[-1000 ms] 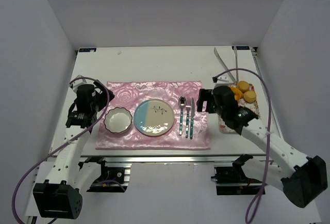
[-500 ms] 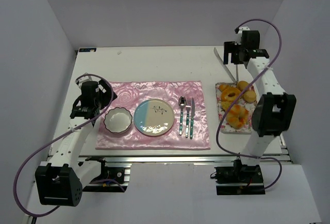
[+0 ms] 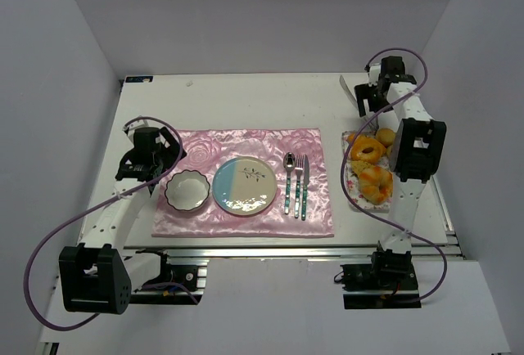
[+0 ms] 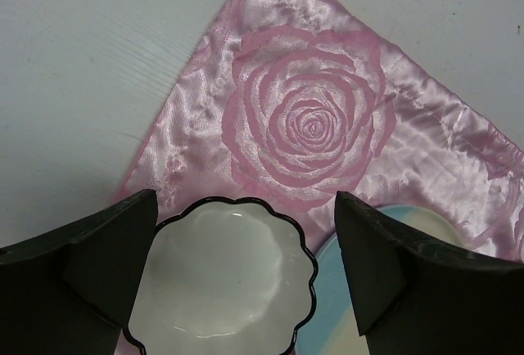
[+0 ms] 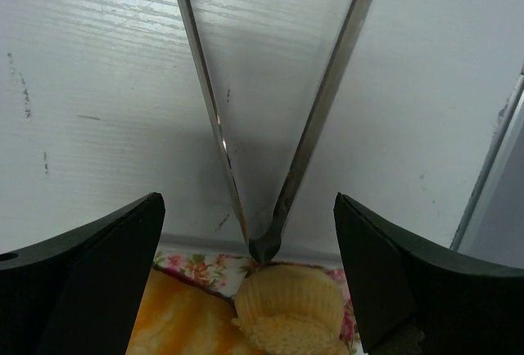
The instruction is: Place the bread
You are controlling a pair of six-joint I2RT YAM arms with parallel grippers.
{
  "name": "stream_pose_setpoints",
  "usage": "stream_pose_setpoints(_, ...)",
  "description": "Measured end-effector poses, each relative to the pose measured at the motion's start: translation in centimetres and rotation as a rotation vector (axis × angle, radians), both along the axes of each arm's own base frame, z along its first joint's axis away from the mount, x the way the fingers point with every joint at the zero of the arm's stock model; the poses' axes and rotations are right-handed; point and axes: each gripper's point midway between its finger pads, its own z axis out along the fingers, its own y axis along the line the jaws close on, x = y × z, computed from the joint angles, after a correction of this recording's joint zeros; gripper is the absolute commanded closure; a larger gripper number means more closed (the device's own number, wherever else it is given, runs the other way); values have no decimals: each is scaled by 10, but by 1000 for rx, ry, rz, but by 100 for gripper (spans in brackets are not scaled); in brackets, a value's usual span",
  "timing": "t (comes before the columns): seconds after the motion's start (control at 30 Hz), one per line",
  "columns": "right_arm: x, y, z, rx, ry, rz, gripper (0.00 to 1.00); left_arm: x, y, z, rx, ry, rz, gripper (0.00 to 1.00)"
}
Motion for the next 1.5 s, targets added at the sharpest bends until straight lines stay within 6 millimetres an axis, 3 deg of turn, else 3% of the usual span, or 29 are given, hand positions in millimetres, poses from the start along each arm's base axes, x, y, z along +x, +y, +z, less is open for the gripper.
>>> stream_pose_setpoints(0.37,21,0,-47,-25,40,16,11,1,7,-1,25,3,30,2)
stream_pose_setpoints(0.87,71,-3,-43,-18,-110,-19,11,5,15,-6,58,33,65,2)
stream_pose_setpoints(1.0,75,-1,-43,-16,-125,2,11,8,17,-4,68,32,78,2)
stream_pose_setpoints(1.1,78,0,-44,-19,-135,23,23,10,19,-3,75,37,86,2)
stream_pose_setpoints(1.13,78,2,-44,-15,-137,34,33,11,20,-4,76,39,89,2)
stream_pose_setpoints(1.23,80,3,-45,-16,-142,56,46,11,20,-4,78,42,94,2)
stream_pose_setpoints(1.37,83,3,-45,-14,-163,49,50,9,21,-5,78,50,99,2)
stream_pose_setpoints(1.5,79,4,-41,5,-178,25,59,9,20,-2,74,42,98,2)
